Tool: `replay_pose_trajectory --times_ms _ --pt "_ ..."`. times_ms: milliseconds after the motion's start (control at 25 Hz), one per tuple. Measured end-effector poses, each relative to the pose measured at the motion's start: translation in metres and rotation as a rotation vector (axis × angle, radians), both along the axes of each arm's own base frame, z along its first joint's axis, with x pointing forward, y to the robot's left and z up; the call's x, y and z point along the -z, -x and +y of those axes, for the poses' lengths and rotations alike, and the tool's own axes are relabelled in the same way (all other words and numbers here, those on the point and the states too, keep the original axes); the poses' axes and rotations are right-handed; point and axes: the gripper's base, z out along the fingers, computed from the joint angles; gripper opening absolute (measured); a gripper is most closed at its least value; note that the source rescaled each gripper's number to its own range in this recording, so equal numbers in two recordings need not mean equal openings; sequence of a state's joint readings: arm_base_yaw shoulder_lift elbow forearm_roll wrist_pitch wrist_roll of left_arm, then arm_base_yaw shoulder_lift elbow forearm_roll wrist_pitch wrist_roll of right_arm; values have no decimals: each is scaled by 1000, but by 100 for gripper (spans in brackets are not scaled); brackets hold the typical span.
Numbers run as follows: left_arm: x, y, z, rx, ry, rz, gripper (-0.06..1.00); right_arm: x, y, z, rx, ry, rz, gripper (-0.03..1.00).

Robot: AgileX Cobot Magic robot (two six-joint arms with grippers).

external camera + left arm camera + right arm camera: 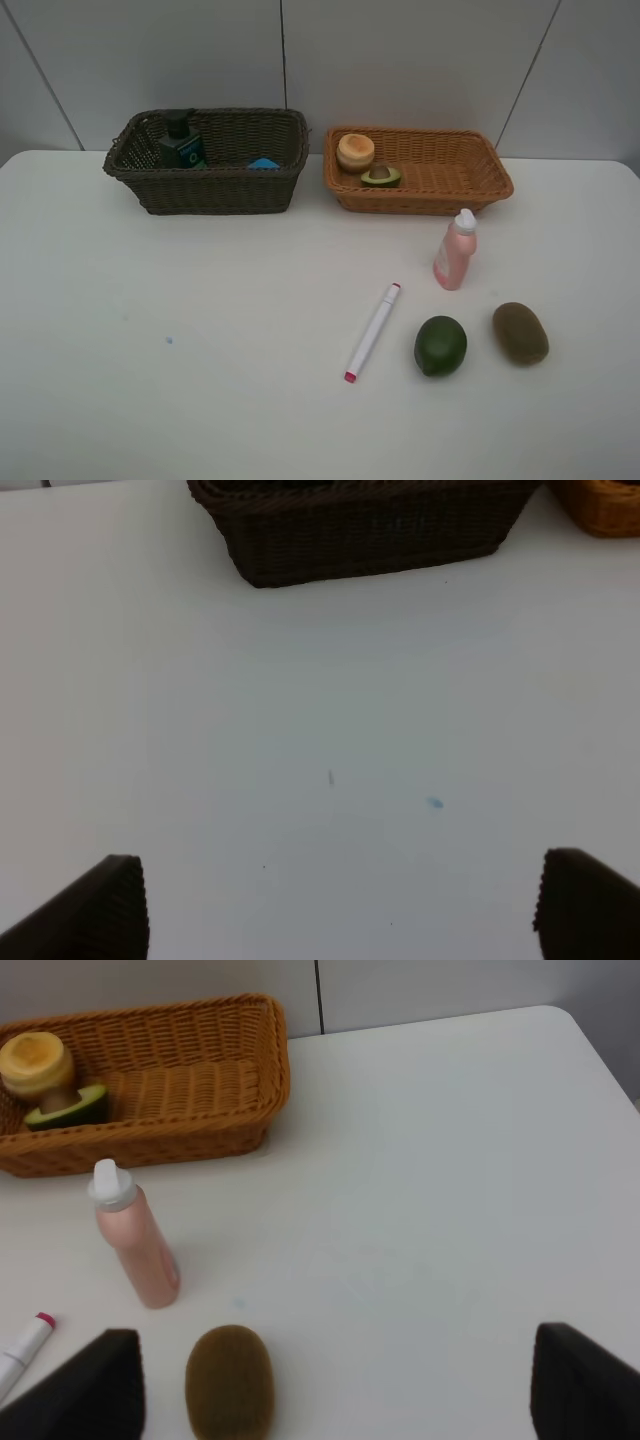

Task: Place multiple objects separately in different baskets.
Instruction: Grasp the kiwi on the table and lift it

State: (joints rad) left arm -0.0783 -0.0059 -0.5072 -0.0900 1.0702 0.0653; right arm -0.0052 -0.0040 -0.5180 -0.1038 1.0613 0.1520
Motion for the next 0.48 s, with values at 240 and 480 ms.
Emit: replay_pose_trajectory --times_ms 240,480 --pt "0 0 0 0 0 0 91 0 0 0 0 0 0 96" --pt "0 0 0 -26 0 0 91 0 0 0 0 0 0 96"
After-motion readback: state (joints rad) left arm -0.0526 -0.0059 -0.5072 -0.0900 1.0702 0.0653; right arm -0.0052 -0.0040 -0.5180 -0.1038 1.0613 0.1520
